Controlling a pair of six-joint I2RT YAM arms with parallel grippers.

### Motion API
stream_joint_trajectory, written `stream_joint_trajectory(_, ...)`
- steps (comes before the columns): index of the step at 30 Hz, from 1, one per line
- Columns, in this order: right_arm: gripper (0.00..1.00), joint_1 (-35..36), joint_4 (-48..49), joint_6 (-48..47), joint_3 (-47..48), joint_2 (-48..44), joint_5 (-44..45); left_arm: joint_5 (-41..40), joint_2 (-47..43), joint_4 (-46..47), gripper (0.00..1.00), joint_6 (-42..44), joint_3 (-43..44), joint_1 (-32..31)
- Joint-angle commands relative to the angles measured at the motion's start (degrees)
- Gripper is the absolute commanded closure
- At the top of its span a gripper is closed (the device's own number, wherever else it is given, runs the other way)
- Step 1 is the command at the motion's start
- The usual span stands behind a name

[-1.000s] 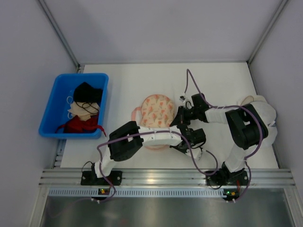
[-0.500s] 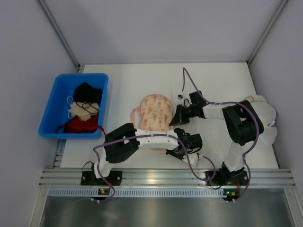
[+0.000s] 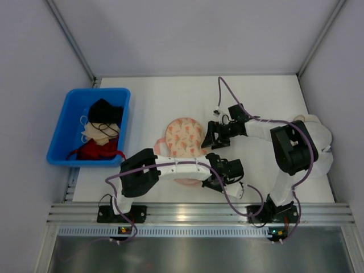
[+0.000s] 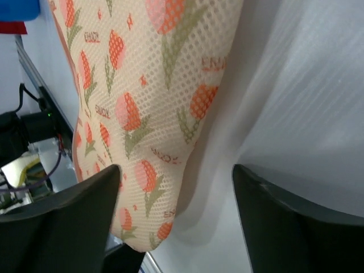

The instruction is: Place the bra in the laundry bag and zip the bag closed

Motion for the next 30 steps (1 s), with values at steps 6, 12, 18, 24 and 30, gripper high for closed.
stream_joint_trajectory(6, 0.03, -4.3, -12.5, -8.2, -1.5, -5.0, -4.9, -3.2, -0.7, 8.1, 1.00, 0.1, 2.8, 2.4)
stream_joint_trajectory(12, 0.19, -3.1, -9.7, -4.3, -4.4, -2.0, -13.8, -4.4, -0.4, 10.9, 1.00, -0.1, 3.2, 3.1)
stream_joint_trajectory(18, 0.62, -1.5, -9.2, -3.6, -3.7, 0.7, -17.0, -4.5, -0.9, 11.5, 1.00, -0.9, 2.8, 3.2)
stream_joint_trajectory(24, 1.00, -2.9, -10.2, -5.1, -0.9, 1.9, -14.3, -0.7, -4.7, 11.5, 1.00, -2.9, -1.7, 2.8)
stream_joint_trajectory(30, 1.00, -4.7, -15.5, -10.7, 7.1, 6.5, -12.1, 3.3, -9.6, 11.3, 1.00, -3.3, -10.2, 1.2)
